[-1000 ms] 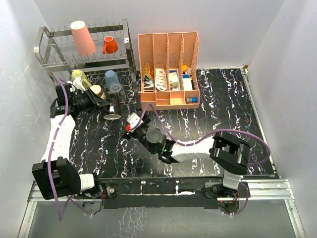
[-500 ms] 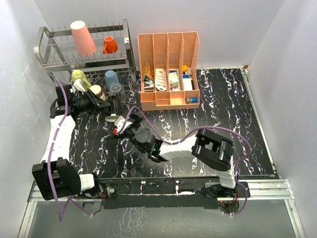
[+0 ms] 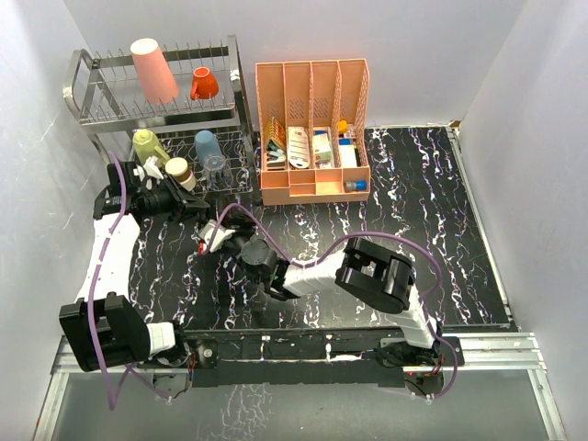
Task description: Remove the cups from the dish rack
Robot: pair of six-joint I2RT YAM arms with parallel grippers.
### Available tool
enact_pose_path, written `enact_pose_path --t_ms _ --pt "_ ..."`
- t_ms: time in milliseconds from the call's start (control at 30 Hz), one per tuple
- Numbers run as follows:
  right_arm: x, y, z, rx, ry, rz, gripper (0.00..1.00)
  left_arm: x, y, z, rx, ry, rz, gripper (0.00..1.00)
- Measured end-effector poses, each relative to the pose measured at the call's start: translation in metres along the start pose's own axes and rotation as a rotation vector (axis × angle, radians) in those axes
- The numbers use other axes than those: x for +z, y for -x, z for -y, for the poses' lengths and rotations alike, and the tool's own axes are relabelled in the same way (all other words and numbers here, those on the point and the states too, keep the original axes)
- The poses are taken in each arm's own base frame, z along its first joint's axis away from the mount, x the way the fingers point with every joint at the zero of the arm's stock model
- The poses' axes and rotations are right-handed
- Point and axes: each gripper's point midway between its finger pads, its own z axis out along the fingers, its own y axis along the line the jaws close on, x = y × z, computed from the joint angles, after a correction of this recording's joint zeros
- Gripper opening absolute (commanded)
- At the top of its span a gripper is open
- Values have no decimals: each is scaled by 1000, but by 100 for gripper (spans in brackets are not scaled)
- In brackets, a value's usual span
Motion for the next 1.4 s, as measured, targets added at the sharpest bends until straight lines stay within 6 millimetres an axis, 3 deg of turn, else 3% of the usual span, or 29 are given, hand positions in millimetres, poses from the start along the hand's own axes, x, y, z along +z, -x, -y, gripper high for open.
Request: enact_pose_path --t_ms 267,300,367,400,500,600,800,933,1100,1233,1400 --pt "0 -2 9 -33 -26 -17 13 -1 -16 0 -30 2 -61 0" --pt "0 -2 11 -38 -28 -21 9 -1 -16 0 -37 4 -63 9" --pt "-4 -4 15 -46 -28 -33 8 -1 -20 -1 -71 16 -78 48" --pt "-6 -4 16 -41 -24 -42 8 -1 -23 -1 -76 18 -86 58" --pt "-15 -9 17 -9 18 -101 8 -2 -23 6 5 -15 -94 81" --pt "-29 -25 18 29 89 -218 8 -8 -9 20 137 -45 -54 90" --pt "-74 -61 32 151 192 -489 8 -19 31 45 426 -70 95 96" --pt "-103 -96 56 270 192 -686 8 -17 47 35 555 -18 154 96" --pt "-125 -147 102 407 106 -938 8 -10 58 8 679 72 201 94" --pt "-123 -173 136 476 29 -1071 8 -6 67 -10 744 146 224 91" --pt "-103 -185 131 507 40 -1133 8 -7 84 -20 812 216 276 90"
